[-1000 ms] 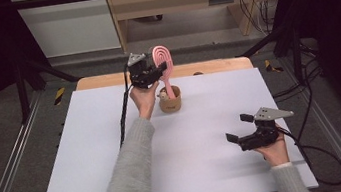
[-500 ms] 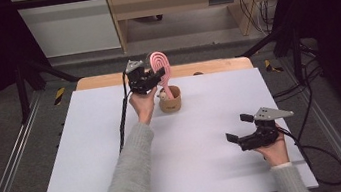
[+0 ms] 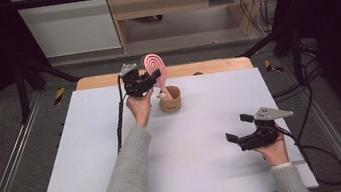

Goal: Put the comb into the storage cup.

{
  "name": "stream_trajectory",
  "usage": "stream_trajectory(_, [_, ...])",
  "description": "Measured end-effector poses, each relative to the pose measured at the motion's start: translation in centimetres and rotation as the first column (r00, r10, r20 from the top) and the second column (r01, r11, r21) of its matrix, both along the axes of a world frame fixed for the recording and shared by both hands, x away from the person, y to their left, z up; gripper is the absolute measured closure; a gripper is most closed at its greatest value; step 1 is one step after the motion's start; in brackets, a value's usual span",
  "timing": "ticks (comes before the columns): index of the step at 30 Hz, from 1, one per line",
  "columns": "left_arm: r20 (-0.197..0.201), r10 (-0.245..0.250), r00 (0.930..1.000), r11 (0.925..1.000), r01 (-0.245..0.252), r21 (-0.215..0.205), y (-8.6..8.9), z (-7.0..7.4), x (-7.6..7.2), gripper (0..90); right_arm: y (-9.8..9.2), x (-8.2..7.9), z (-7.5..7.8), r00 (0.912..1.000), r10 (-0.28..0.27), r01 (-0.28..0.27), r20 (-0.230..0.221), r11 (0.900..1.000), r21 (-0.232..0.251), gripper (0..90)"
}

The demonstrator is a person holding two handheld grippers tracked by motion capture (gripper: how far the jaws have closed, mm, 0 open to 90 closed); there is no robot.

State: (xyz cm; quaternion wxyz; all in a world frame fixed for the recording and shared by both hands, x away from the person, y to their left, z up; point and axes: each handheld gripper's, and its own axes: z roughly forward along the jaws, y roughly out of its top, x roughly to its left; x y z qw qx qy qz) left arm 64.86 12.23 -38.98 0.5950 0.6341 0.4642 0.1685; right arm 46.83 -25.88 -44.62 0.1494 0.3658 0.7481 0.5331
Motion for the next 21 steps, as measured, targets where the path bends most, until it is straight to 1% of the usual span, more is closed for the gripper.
stream_trajectory(3, [-0.004,0.004,1.0000,1.0000,-0.004,0.001,0.3,-0.1,-0.1,62.1,0.0,0.0,0.0,1.0000,-0.001,0.001,0.000,1.000,0.001,0.0])
stream_trajectory(5, [-0.007,0.006,1.0000,0.9999,-0.006,0.014,0.7,-0.1,-0.2,61.6,0.0,0.0,0.0,1.0000,-0.001,0.001,0.000,1.000,0.000,0.0])
stream_trajectory(12, [-0.013,0.013,0.9998,0.9998,-0.013,0.014,1.2,-0.2,-0.3,60.8,0.1,0.1,-0.1,1.0000,0.000,0.000,-0.003,1.000,-0.002,0.0])
stream_trajectory(15, [-0.014,0.021,0.9997,0.9994,-0.020,0.028,1.4,-0.2,-0.4,60.1,0.2,0.1,-0.1,1.0000,0.000,0.000,-0.005,1.000,-0.002,0.0])
stream_trajectory(18, [-0.016,0.019,0.9997,0.9994,-0.019,0.031,1.5,-0.3,-0.5,59.7,0.2,0.1,-0.1,1.0000,-0.001,0.001,-0.005,1.000,-0.003,0.0])
stream_trajectory(21, [-0.011,0.020,0.9997,0.9989,-0.020,0.043,1.6,-0.2,-0.6,58.6,0.2,0.0,-0.1,1.0000,-0.002,0.002,-0.003,1.000,-0.003,0.0])
